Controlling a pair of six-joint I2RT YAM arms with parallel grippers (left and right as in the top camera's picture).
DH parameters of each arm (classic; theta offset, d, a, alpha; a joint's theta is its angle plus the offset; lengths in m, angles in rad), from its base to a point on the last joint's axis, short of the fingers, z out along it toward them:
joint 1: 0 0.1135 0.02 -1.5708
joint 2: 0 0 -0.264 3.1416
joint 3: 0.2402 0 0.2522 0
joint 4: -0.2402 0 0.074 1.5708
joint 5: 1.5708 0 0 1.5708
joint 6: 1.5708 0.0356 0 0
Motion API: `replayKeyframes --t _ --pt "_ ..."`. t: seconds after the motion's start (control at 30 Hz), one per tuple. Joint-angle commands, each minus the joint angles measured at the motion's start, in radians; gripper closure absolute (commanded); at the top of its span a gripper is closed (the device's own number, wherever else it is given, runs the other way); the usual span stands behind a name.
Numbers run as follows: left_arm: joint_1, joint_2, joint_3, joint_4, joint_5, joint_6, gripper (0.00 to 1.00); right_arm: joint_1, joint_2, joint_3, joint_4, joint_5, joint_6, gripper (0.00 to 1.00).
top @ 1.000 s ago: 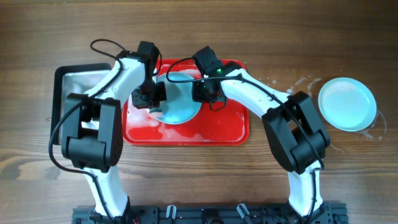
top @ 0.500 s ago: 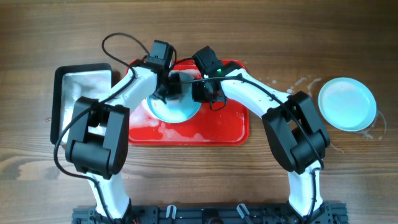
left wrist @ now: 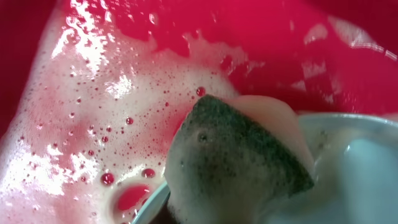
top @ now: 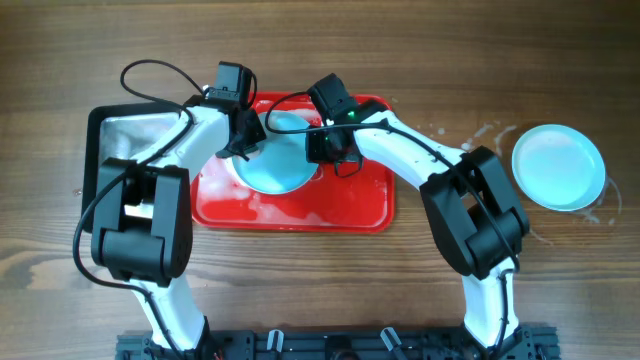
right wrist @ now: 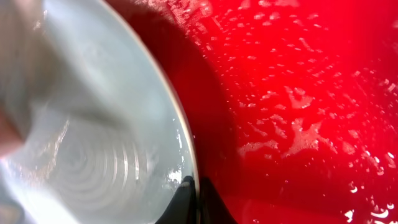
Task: Clean dirty plates on tray and stack at the side
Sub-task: 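Scrub the right-held plate with the sponge in the left gripper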
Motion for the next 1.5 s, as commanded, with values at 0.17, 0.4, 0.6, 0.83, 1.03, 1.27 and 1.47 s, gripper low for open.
replayKeyframes --t 0.17,0.4,0.6,0.83,1.03,1.27,1.47 --pt "-0.061 -0.054 0.050 -0.031 -0.326 0.006 0.96 0.000 0.038 -0.005 -0.029 0.006 -0.026 0.96" --pt "-0.165 -0.173 0.049 -0.057 -0.288 0.277 0.96 0.000 0.038 -0.005 -0.028 0.006 -0.025 0.96" --pt "-0.113 -0.076 -0.026 -0.041 -0.095 0.305 0.96 0.000 0.038 -0.005 -0.028 0.006 -0.027 0.96" --pt "-0.120 0.017 -0.067 0.055 0.183 0.455 0.96 0.000 0.038 -0.005 -0.026 0.007 -0.027 0.96" --pt "-0.086 0.036 -0.067 0.074 0.141 0.473 0.96 0.000 0.038 -0.005 -0.025 0.007 -0.028 0.96" --pt "0.041 0.074 -0.067 0.021 -0.048 0.215 0.96 0.000 0.038 -0.005 -0.025 0.007 -0.027 0.96" --pt "0.105 0.074 -0.067 -0.089 -0.050 0.103 0.96 0.000 0.038 -0.005 -0.022 0.007 -0.028 0.96"
